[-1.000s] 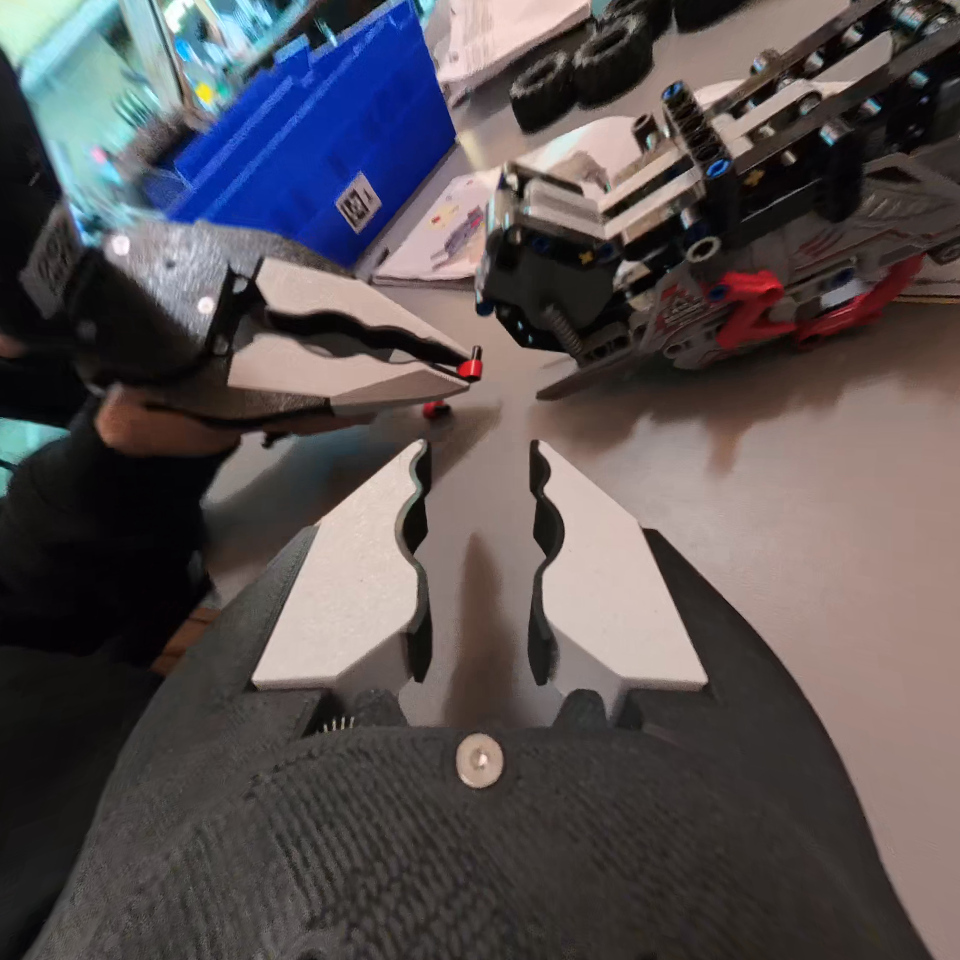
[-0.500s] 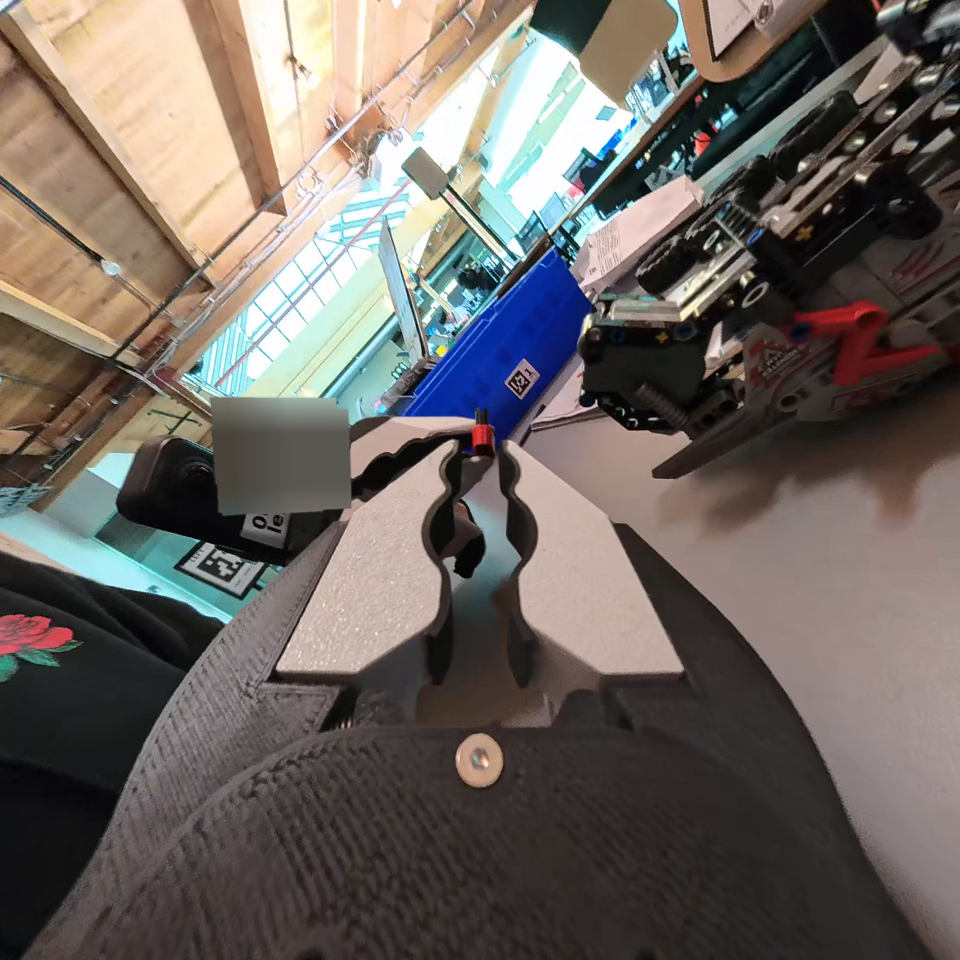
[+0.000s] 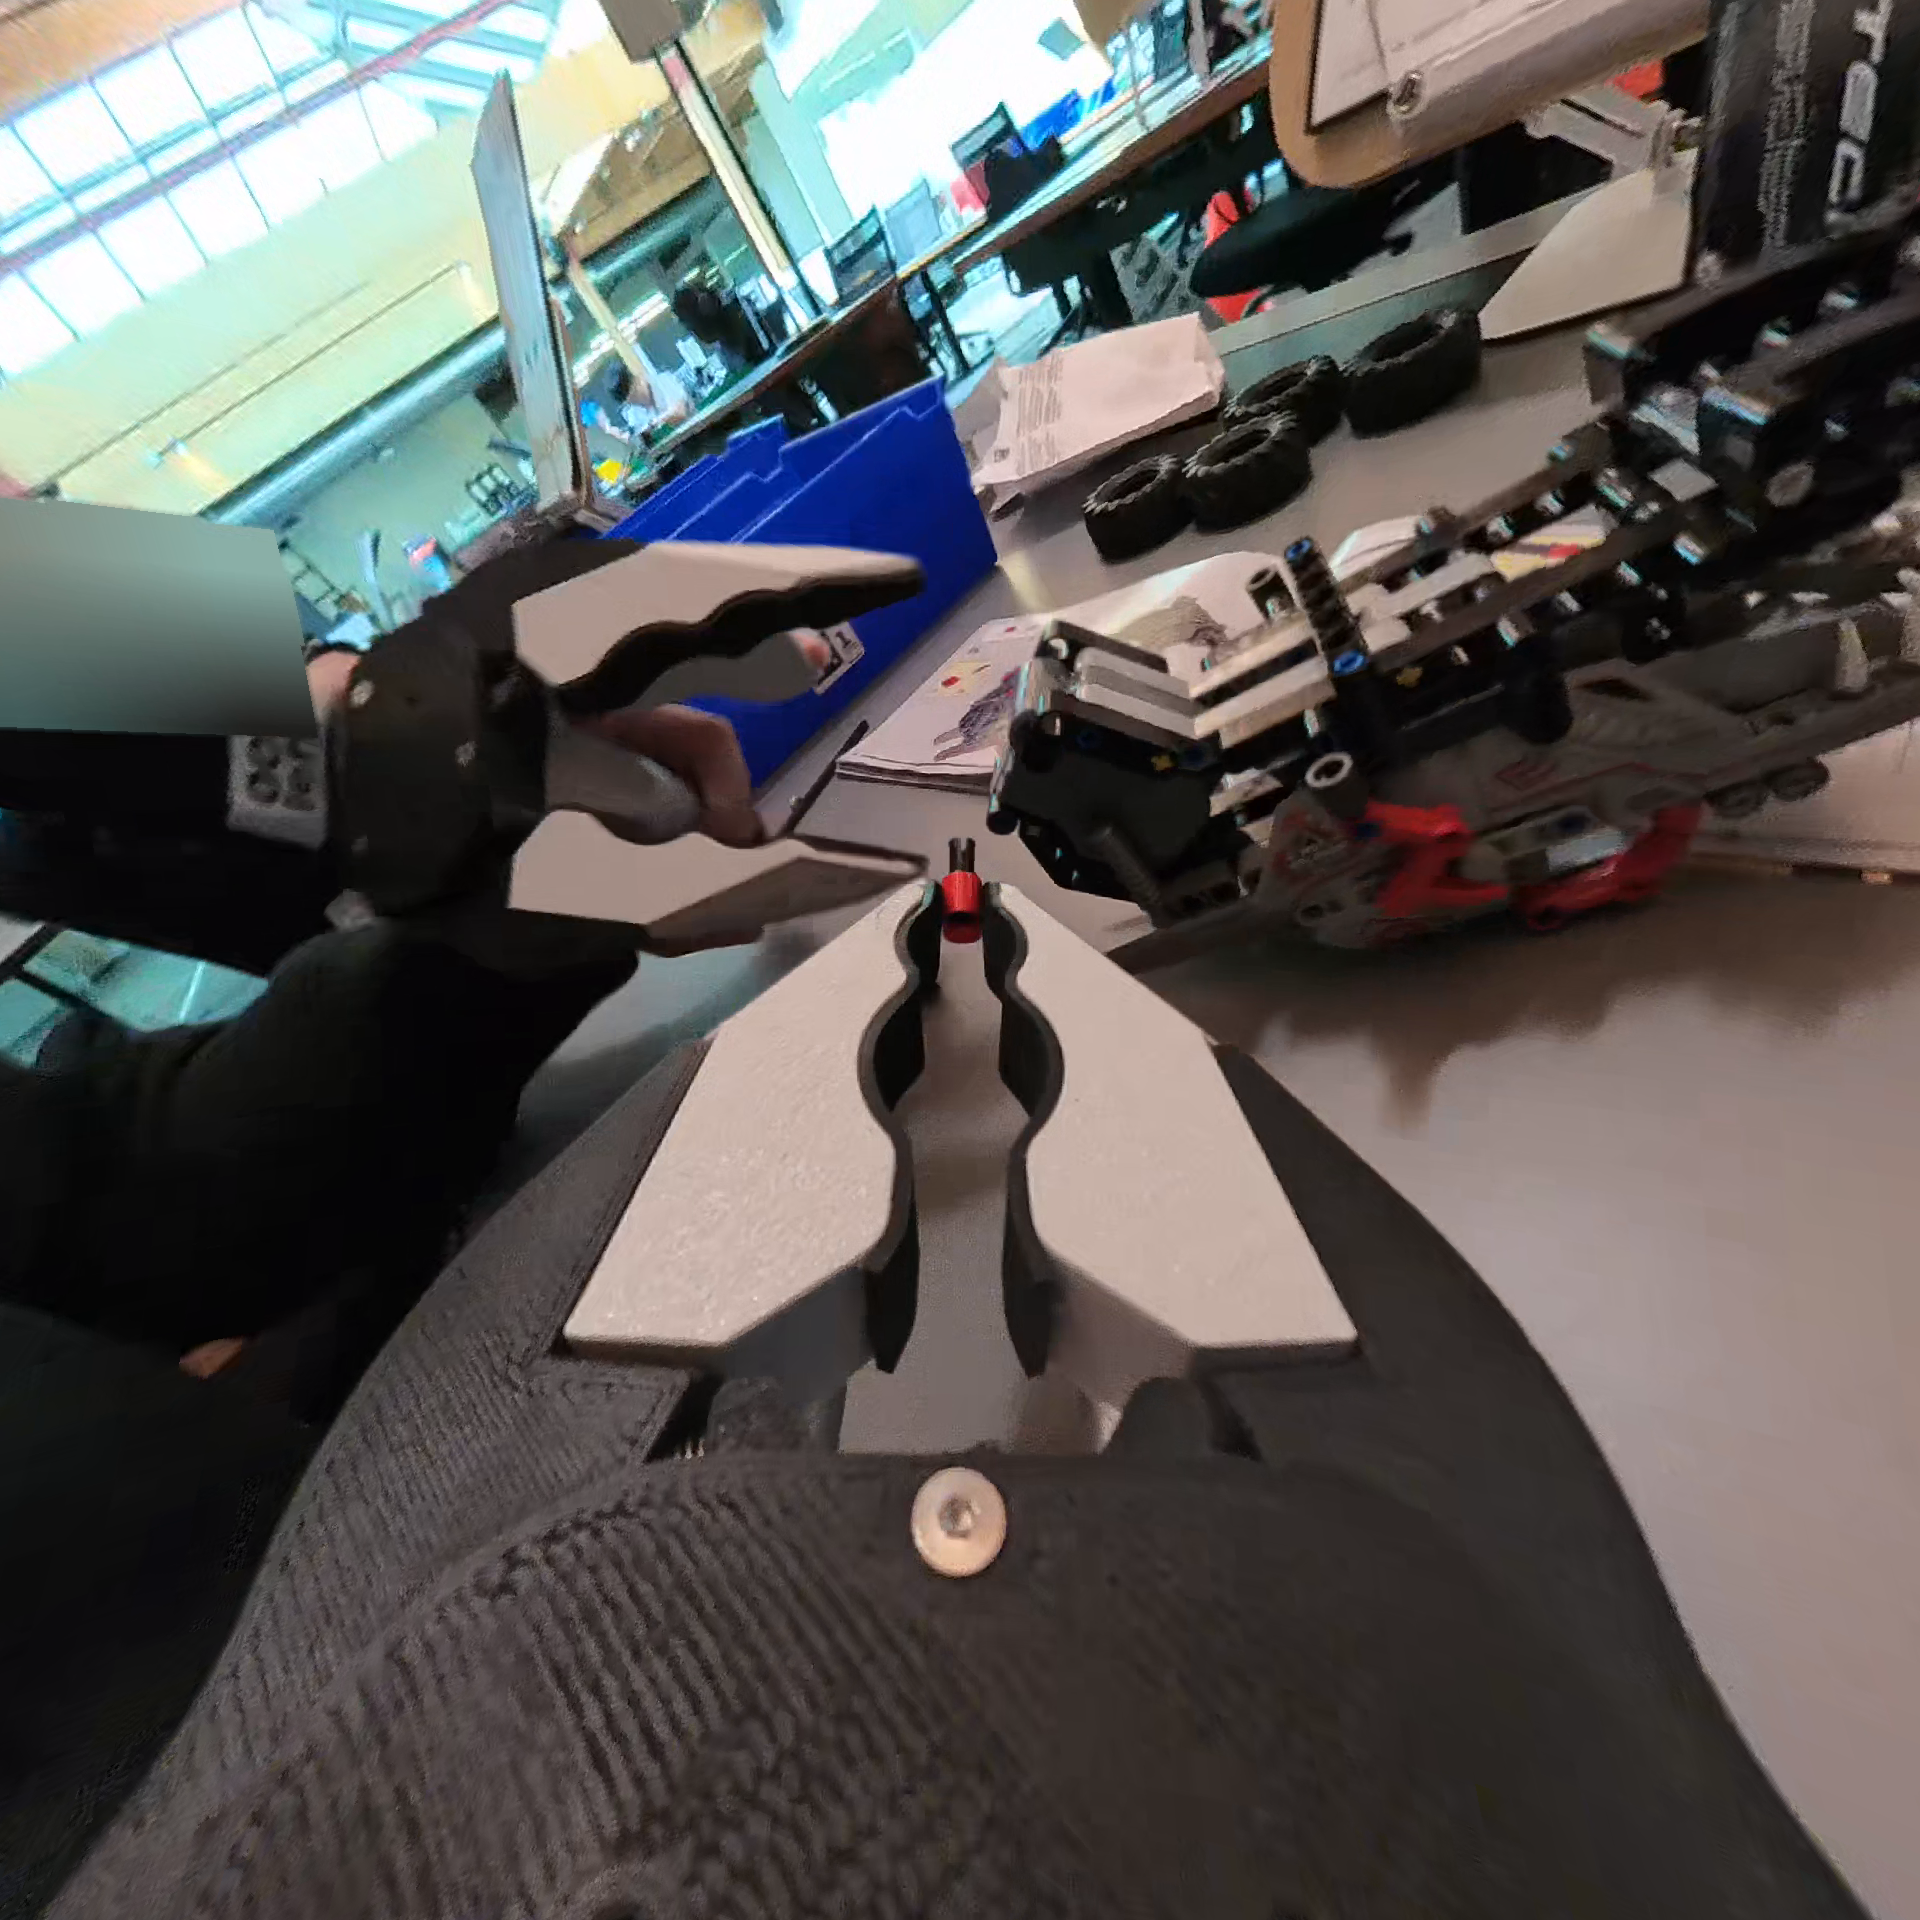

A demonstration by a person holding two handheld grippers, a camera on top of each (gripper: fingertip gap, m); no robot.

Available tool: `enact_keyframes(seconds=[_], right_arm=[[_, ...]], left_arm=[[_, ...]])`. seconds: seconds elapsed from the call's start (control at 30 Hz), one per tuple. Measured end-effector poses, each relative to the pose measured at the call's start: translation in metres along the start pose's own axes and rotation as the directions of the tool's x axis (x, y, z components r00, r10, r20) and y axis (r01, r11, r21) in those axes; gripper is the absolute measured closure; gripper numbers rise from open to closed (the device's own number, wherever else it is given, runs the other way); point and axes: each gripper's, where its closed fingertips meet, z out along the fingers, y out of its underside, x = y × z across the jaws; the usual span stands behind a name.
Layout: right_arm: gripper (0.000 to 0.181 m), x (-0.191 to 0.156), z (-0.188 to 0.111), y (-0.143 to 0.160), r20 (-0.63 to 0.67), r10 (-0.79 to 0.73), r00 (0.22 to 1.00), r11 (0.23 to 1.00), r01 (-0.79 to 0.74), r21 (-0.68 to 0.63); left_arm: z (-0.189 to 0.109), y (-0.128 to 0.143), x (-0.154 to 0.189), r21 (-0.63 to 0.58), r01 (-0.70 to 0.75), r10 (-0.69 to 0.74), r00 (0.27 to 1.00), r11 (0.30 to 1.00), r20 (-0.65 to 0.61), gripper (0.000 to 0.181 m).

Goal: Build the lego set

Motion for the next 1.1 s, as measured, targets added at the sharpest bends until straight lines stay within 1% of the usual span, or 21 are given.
enact_keyframes(seconds=[0.03,0.07,0.13,0.17,0.2,0.27,0.3,0.37,0.4,0.43,0.5,0.57,0.63,0.67,0.73,0.9,0.97,1.1], right_arm=[[0.175,-0.001,0.002,-0.001,0.018,-0.013,1.000,1.000,0.014,-0.015],[0.175,-0.001,0.004,-0.001,0.027,-0.030,0.999,0.999,0.031,-0.040],[0.175,0.004,0.007,-0.001,0.012,-0.065,0.998,0.996,0.066,-0.067],[0.175,0.007,0.008,-0.004,0.003,-0.070,0.998,0.996,0.070,-0.063],[0.175,0.009,0.009,-0.007,-0.003,-0.069,0.998,0.996,0.069,-0.058],[0.175,0.012,0.012,-0.006,-0.015,-0.091,0.996,0.993,0.089,-0.082],[0.175,0.015,0.012,-0.007,-0.036,-0.108,0.993,0.991,0.105,-0.082],[0.175,0.017,0.012,-0.012,-0.072,-0.125,0.990,0.991,0.121,-0.051],[0.175,0.019,0.011,-0.015,-0.090,-0.130,0.987,0.991,0.127,-0.041],[0.175,0.018,0.010,-0.015,-0.093,-0.139,0.986,0.990,0.136,-0.042],[0.175,0.018,0.010,-0.014,-0.102,-0.155,0.983,0.987,0.149,-0.056],[0.175,0.018,0.011,-0.015,-0.108,-0.158,0.982,0.987,0.154,-0.048],[0.175,0.017,0.013,-0.015,-0.098,-0.141,0.985,0.990,0.137,-0.045],[0.175,0.017,0.014,-0.014,-0.097,-0.139,0.986,0.990,0.134,-0.048],[0.175,0.019,0.015,-0.012,-0.101,-0.146,0.984,0.988,0.140,-0.063],[0.175,0.019,0.016,-0.010,-0.097,-0.136,0.986,0.989,0.130,-0.065],[0.175,0.019,0.018,-0.007,-0.090,-0.131,0.987,0.989,0.124,-0.075],[0.175,0.020,0.020,-0.009,-0.106,-0.124,0.987,0.991,0.119,-0.057]], left_arm=[[0.004,0.004,-0.001,-0.007,-0.033,0.033,0.999,0.999,-0.035,0.116],[0.008,0.008,-0.004,-0.017,-0.080,0.079,0.995,0.997,-0.056,0.113],[0.013,0.015,-0.005,-0.028,-0.160,0.156,0.980,0.987,-0.120,0.113],[0.017,0.018,-0.005,-0.045,-0.163,0.155,0.976,0.986,-0.151,0.114],[0.021,0.023,-0.006,-0.078,-0.128,0.114,0.980,0.989,-0.164,0.114],[0.028,0.026,-0.006,-0.141,0.016,-0.038,0.987,0.990,-0.157,0.115],[0.029,0.026,-0.005,-0.166,0.080,-0.104,0.984,0.983,-0.142,0.116],[0.030,0.029,0.001,-0.208,0.165,-0.193,0.974,0.964,-0.122,0.116],[0.030,0.031,-0.001,-0.232,0.210,-0.232,0.970,0.950,-0.072,0.124],[0.029,0.033,-0.002,-0.251,0.243,-0.259,0.965,0.937,-0.034,0.127],[0.027,0.038,-0.001,-0.294,0.322,-0.331,0.943,0.900,0.021,0.131],[0.024,0.040,0.000,-0.318,0.402,-0.410,0.911,0.858,0.046,0.137],[0.022,0.044,-0.003,-0.327,0.446,-0.448,0.891,0.833,0.074,0.140],[0.021,0.042,-0.002,-0.319,0.467,-0.474,0.878,0.824,0.063,0.143],[0.021,0.035,0.001,-0.283,0.500,-0.518,0.855,0.818,0.014,0.157],[0.021,0.037,0.000,-0.282,0.478,-0.499,0.866,0.832,-0.006,0.158],[0.021,0.035,0.000,-0.269,0.496,-0.519,0.855,0.826,-0.016,0.158],[0.023,0.037,0.001,-0.293,0.515,-0.546,0.837,0.806,-0.032,0.158]])
